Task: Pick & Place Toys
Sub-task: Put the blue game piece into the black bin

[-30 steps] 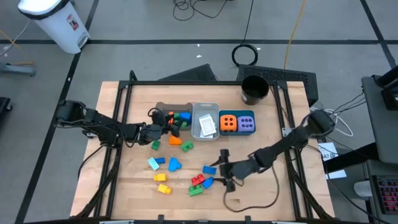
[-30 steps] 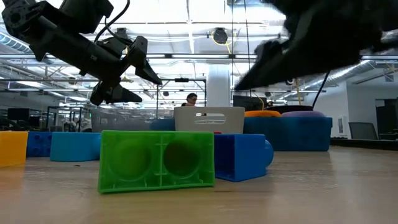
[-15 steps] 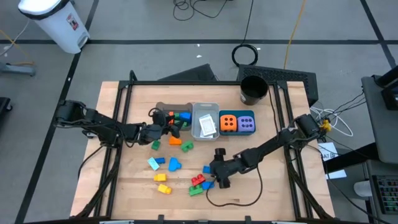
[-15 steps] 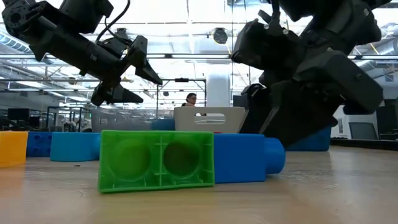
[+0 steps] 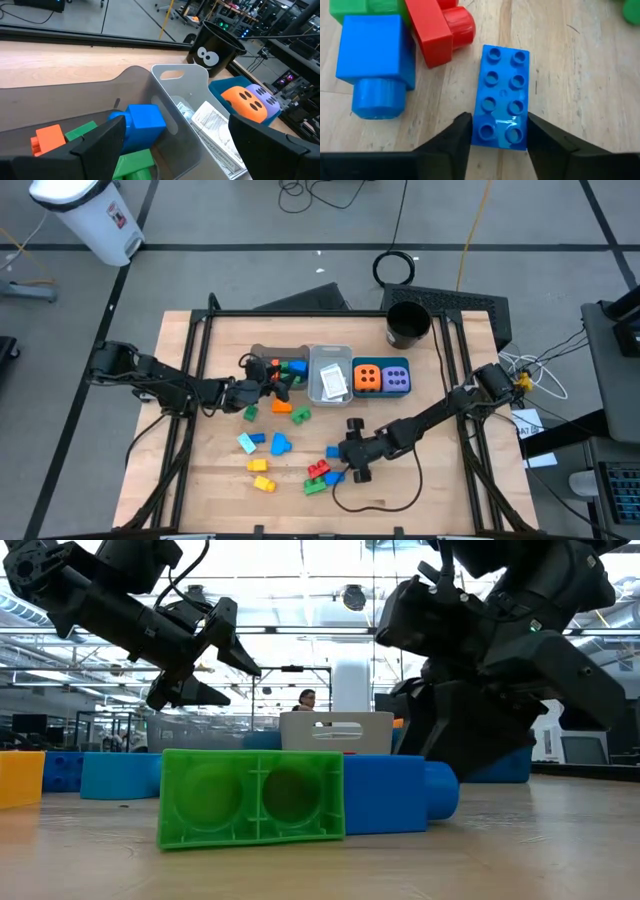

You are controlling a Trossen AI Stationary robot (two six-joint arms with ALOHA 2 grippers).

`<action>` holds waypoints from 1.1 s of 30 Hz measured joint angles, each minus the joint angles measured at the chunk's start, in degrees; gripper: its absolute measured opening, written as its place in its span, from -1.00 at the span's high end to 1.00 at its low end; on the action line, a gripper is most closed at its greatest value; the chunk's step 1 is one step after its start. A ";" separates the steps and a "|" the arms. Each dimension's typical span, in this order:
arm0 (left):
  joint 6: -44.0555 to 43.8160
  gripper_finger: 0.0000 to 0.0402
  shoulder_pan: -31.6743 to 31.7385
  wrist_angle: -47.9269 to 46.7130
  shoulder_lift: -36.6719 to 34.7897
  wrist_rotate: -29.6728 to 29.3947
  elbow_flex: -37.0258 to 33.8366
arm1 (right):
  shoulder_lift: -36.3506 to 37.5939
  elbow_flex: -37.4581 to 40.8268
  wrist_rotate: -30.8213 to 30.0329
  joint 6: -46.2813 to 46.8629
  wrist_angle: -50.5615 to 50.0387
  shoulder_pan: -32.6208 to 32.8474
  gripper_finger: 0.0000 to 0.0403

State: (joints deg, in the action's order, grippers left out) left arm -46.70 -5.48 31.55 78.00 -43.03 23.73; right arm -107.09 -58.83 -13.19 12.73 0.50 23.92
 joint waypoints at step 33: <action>0.00 -0.80 0.00 6.24 0.00 9.62 0.04 | 29.02 20.45 -21.06 -12.77 8.06 1.87 0.32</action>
State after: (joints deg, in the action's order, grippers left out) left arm -46.70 -5.48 37.79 78.00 -33.41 23.77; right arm -78.07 -38.37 -34.25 -0.04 8.56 25.79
